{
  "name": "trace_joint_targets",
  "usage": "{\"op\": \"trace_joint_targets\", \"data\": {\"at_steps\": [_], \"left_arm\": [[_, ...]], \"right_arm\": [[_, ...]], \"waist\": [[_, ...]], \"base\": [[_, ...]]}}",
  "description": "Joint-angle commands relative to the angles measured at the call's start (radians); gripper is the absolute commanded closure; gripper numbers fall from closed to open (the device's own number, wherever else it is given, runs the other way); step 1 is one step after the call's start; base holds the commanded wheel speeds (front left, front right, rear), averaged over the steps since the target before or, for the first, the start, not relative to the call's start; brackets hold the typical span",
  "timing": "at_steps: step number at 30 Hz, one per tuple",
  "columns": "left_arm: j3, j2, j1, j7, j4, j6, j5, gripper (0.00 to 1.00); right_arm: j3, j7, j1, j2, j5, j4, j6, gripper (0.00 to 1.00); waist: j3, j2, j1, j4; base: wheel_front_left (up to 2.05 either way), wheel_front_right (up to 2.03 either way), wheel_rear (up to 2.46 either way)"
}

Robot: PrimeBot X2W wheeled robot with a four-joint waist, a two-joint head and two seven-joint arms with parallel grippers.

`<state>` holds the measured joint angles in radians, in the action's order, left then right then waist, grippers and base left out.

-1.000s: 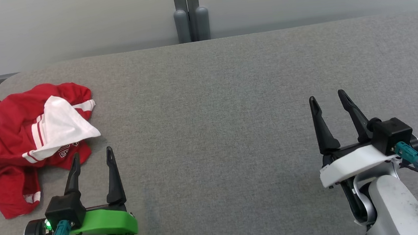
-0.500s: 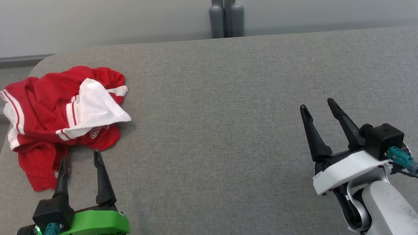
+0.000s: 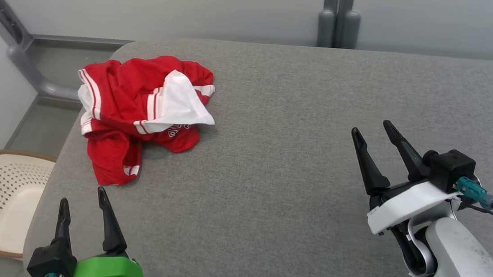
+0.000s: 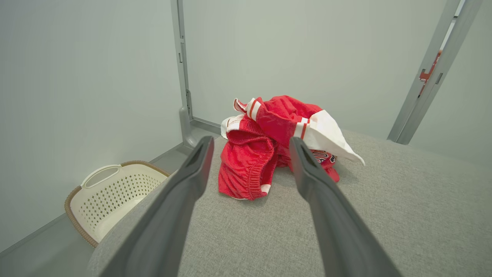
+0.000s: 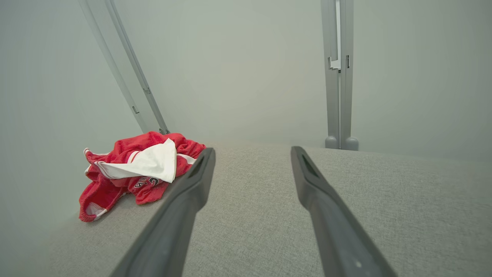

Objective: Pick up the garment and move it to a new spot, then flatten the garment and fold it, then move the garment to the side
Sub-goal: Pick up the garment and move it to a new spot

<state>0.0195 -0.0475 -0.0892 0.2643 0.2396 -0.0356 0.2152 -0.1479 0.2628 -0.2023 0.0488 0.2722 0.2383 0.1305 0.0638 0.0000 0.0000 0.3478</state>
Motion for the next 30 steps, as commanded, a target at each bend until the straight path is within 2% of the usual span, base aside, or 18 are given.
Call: {"op": "trace_joint_targets", "data": {"at_steps": [1, 8, 18, 25, 30], "left_arm": [[0.003, -0.005, 0.018, 0.000, 0.003, 0.000, 0.007, 0.00], [0.021, -0.005, 0.030, 0.000, 0.002, 0.005, 0.007, 0.00], [0.027, -0.005, 0.017, 0.000, 0.006, 0.012, 0.015, 0.00], [0.024, -0.021, -0.040, -0.012, 0.032, 0.067, 0.060, 0.00], [0.046, -0.078, -0.143, -0.134, 0.008, 0.103, 0.117, 0.00]], "right_arm": [[0.001, 0.003, 0.014, 0.003, 0.004, -0.005, 0.000, 0.00], [-0.006, 0.003, 0.018, 0.003, 0.001, -0.009, 0.000, 0.00], [-0.015, 0.003, 0.006, 0.003, 0.003, -0.016, 0.000, 0.00], [-0.019, 0.003, -0.004, 0.003, -0.001, -0.029, 0.000, 0.00], [-0.018, 0.003, -0.018, 0.003, -0.010, -0.036, 0.000, 0.00]], "waist": [[-0.012, 0.0000, 0.0000, 0.065], [-0.017, 0.0000, 0.0000, 0.111], [-0.005, 0.0000, 0.0000, 0.100], [0.006, 0.0000, 0.0000, 0.066], [0.028, 0.0000, 0.0000, 0.031]], "base": [[0.00, 0.00, 0.00], [0.00, 0.00, 0.00], [0.00, 0.00, 0.00], [0.00, 0.00, 0.00], [0.00, 0.00, 0.00]]}}
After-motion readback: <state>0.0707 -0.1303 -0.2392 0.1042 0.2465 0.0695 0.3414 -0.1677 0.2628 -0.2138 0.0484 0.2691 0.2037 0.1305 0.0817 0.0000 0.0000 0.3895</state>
